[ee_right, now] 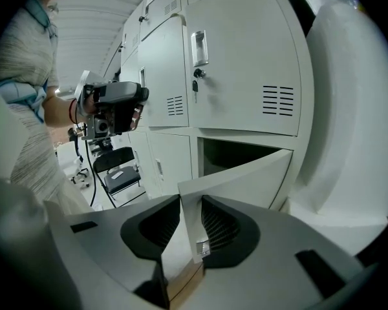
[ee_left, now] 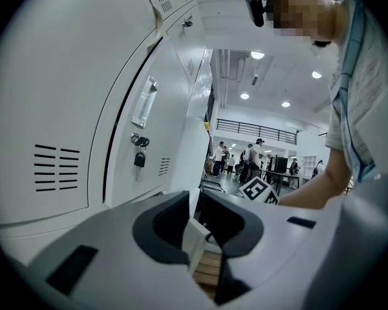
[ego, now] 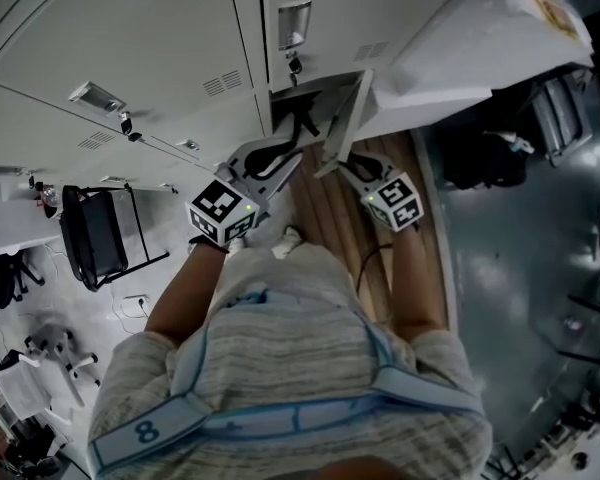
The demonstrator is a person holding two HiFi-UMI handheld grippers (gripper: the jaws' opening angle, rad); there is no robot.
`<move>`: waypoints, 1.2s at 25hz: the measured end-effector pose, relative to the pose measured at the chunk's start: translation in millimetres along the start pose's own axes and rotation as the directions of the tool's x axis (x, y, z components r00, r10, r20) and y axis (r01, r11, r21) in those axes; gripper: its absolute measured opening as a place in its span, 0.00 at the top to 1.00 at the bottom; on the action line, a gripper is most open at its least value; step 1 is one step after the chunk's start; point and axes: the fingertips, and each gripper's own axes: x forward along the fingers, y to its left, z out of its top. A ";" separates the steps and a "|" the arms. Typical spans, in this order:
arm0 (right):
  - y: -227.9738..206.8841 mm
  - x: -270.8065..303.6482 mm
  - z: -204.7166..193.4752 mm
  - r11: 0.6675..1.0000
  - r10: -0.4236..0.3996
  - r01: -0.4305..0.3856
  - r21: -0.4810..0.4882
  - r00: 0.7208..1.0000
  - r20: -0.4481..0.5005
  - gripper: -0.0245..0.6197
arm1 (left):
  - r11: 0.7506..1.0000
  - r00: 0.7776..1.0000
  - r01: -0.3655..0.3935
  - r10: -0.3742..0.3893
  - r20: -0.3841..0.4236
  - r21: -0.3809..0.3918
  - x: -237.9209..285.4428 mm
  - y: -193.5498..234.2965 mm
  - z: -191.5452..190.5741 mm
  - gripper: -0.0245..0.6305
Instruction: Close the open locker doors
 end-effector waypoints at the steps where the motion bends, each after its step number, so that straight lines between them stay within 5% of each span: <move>1: 1.0 2.0 1.6 1.000 -0.001 0.001 0.005 1.000 0.001 0.80 | 1.000 1.000 -0.003 0.003 0.001 -0.001 -1.4 1.8 0.0 0.87; 30: 15.9 68.9 51.6 0.994 -0.039 0.038 0.105 0.999 0.010 0.80 | 0.999 0.999 -0.035 0.035 -0.011 -0.012 -43.7 38.5 -6.5 0.87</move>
